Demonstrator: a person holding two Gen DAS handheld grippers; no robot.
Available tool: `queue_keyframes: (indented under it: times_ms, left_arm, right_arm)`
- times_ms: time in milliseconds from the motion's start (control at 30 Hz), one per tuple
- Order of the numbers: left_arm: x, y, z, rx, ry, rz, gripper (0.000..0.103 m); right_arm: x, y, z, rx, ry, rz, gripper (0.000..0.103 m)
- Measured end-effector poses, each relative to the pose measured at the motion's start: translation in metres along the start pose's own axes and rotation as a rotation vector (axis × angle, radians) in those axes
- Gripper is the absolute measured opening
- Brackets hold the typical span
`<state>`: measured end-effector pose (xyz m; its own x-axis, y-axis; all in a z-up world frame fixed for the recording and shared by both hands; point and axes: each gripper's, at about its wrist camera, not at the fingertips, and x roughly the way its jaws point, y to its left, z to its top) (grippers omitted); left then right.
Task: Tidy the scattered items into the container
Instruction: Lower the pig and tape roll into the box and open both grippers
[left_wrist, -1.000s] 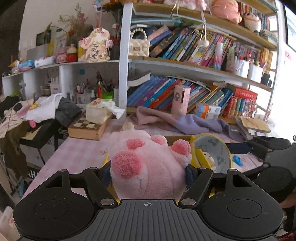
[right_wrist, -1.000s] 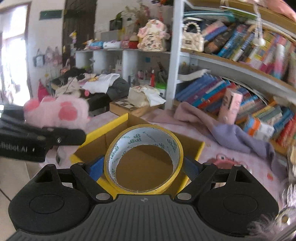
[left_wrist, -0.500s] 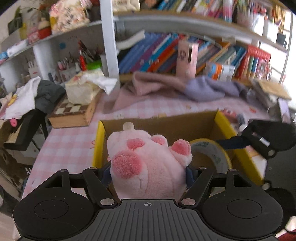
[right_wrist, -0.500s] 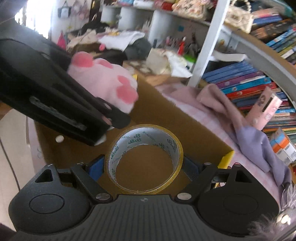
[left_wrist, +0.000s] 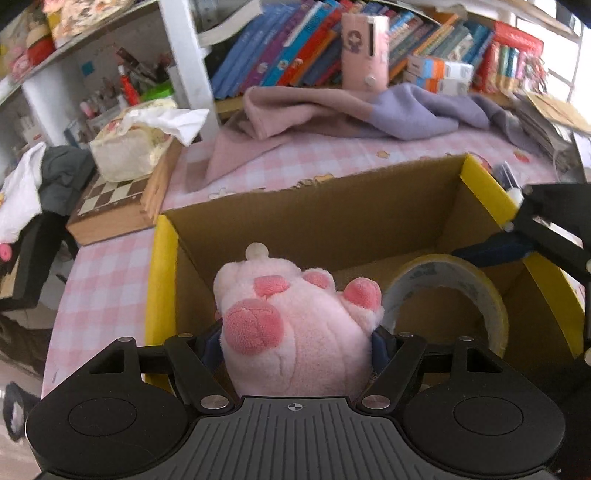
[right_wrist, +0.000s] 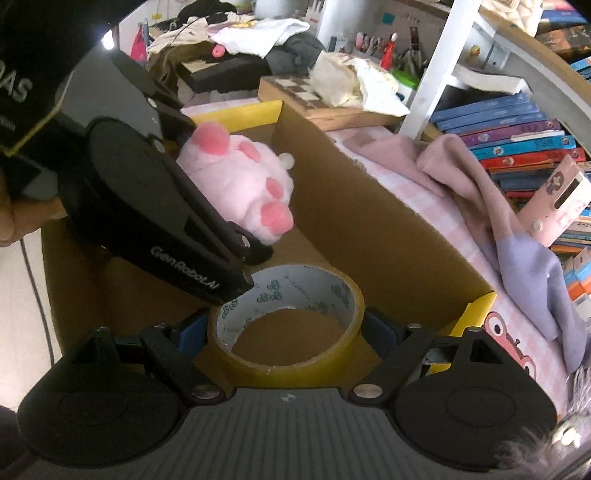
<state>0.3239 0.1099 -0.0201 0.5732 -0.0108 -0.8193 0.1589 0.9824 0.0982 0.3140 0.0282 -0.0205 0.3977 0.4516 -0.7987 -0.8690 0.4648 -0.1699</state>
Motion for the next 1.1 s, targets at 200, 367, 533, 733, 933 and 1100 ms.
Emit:
queue_keyframes:
  times_ms: [200,367,533,733,933,1100]
  left_arm:
    - [0.003,0.002,0.001,0.028,0.014,0.024,0.077]
    - [0.005,0.002,0.003,0.031,0.023,0.034,0.081]
    - [-0.005,0.002,0.001,0.007,-0.029,0.045,0.089]
    - [-0.041,-0.001,-0.005,-0.012,-0.143,0.072,0.093]
    - [-0.082,-0.005,-0.014,-0.077,-0.236,0.085,0.094]
    - [-0.118,-0.01,-0.027,-0.118,-0.307,0.112,0.095]
  right_arm:
    - [0.002,0.0,0.004,0.042,0.013,0.003,0.087]
    - [0.003,0.002,0.006,0.039,0.007,0.011,0.087]
    - [-0.001,-0.003,0.006,0.077,-0.023,0.016,0.09]
    - [-0.023,0.001,0.004,0.063,-0.113,-0.008,0.096]
    - [-0.059,0.001,0.001,0.104,-0.213,-0.041,0.096]
    - [-0.09,0.007,-0.002,0.118,-0.288,-0.068,0.096]
